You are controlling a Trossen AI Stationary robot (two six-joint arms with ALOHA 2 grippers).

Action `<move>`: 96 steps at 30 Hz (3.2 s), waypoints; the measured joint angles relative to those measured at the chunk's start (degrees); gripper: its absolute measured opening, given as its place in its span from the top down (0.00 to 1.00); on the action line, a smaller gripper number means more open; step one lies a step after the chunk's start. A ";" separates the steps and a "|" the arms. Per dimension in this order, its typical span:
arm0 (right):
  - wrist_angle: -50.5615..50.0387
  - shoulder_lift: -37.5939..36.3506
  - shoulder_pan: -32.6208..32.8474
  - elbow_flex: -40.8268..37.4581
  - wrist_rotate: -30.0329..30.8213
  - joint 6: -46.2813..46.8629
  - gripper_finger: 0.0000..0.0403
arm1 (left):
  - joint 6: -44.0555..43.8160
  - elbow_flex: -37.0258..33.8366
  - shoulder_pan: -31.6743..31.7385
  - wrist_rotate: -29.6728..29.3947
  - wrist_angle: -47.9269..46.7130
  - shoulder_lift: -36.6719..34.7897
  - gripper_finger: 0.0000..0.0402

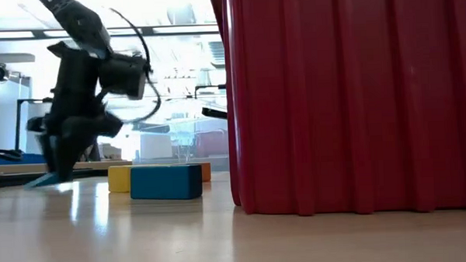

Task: Sort blocks
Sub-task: Put the bottom left blue block into the top right of the red bin

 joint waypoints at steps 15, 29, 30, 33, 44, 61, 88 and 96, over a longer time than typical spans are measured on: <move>0.65 1.20 0.02 0.00 -2.56 5.09 0.75 | 9.47 11.42 -15.54 -19.85 22.06 -25.92 0.75; 18.33 21.57 1.10 0.00 -11.96 15.22 0.65 | 33.84 11.28 -17.22 -12.24 61.42 -19.36 0.75; 19.58 22.86 1.38 0.00 -11.96 15.26 0.64 | 34.29 11.28 -17.11 -11.58 63.26 -18.32 0.75; 22.93 26.69 2.22 0.00 -11.88 15.39 0.61 | 36.09 11.89 -16.62 -10.27 66.72 -15.36 0.75; 24.93 37.91 6.03 4.83 -11.50 14.27 0.58 | 42.25 24.21 -13.03 -5.42 68.89 -2.57 0.75; 24.89 49.15 10.01 9.65 -8.46 8.74 0.53 | 40.02 38.99 -8.04 1.65 64.62 12.65 0.75; 20.15 53.25 11.45 12.85 -8.46 5.85 0.40 | 40.65 40.92 -6.73 2.79 60.88 13.68 0.75; 21.40 53.29 11.39 12.87 -6.96 5.42 0.40 | 40.65 40.92 -6.71 2.89 61.29 13.66 0.75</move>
